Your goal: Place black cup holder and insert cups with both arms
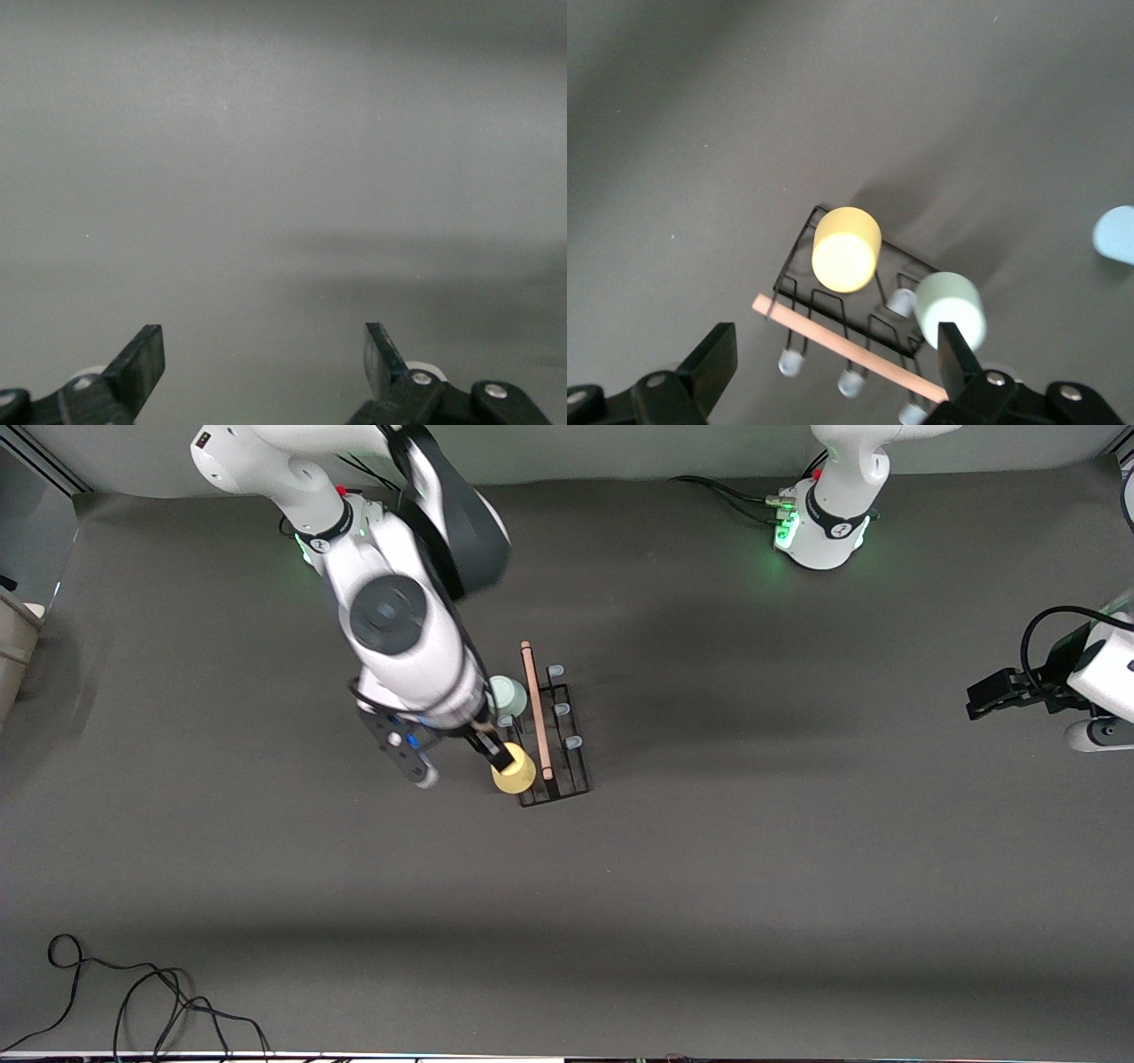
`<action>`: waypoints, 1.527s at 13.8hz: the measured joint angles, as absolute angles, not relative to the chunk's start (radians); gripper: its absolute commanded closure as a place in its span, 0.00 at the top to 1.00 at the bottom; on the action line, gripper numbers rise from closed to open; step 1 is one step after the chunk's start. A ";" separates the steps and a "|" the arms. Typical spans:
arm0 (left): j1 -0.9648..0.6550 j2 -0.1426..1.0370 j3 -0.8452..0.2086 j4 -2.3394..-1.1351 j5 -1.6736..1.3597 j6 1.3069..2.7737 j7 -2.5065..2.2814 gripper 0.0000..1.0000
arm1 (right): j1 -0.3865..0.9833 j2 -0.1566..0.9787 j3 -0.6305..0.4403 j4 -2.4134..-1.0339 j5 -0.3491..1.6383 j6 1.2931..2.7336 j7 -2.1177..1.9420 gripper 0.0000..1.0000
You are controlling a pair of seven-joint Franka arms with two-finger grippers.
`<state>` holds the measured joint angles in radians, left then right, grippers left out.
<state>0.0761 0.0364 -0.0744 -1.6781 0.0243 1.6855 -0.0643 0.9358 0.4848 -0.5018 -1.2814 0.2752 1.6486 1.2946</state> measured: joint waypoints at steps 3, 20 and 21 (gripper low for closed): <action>0.081 0.036 -0.074 -1.678 0.024 1.685 -0.055 1.00 | 0.933 0.380 -0.567 -1.279 0.253 1.505 1.113 1.00; 0.116 0.026 -0.104 -1.599 -0.015 1.561 0.022 1.00 | 0.055 0.004 -0.119 -1.540 -0.004 1.513 -0.081 1.00; 0.116 0.026 -0.111 -1.599 0.001 1.555 0.022 1.00 | 0.048 0.004 -0.119 -1.542 -0.004 1.518 -0.107 1.00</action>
<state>0.1160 0.0262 -0.1114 -1.5986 0.0010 1.5548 0.0218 0.0481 0.0038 -0.1191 -1.5420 -0.0038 1.5177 -0.1066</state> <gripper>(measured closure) 0.000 0.000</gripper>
